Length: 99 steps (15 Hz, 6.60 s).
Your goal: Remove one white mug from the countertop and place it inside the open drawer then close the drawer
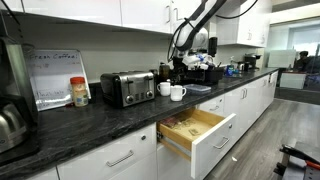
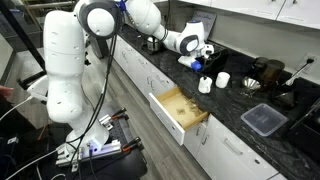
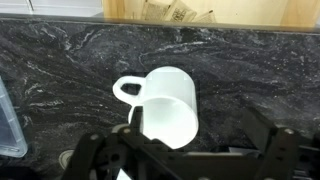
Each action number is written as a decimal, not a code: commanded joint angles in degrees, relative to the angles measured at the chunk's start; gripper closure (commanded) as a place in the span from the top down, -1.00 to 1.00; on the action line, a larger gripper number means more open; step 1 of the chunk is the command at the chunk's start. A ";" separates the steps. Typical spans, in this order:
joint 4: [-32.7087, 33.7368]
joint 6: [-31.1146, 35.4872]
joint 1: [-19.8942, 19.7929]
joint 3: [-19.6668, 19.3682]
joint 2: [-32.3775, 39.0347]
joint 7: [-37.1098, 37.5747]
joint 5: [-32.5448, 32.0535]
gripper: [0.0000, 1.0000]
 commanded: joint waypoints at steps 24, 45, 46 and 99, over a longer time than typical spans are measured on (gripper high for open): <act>11.75 -3.71 -1.32 2.41 10.62 -6.87 5.80 1.00; 12.80 -5.34 -1.13 2.03 12.29 -8.08 5.27 -0.96; 13.09 -5.71 -1.02 1.89 12.15 -7.97 5.07 -0.99; -17.83 -8.95 0.83 0.12 -16.07 6.19 -2.28 -0.96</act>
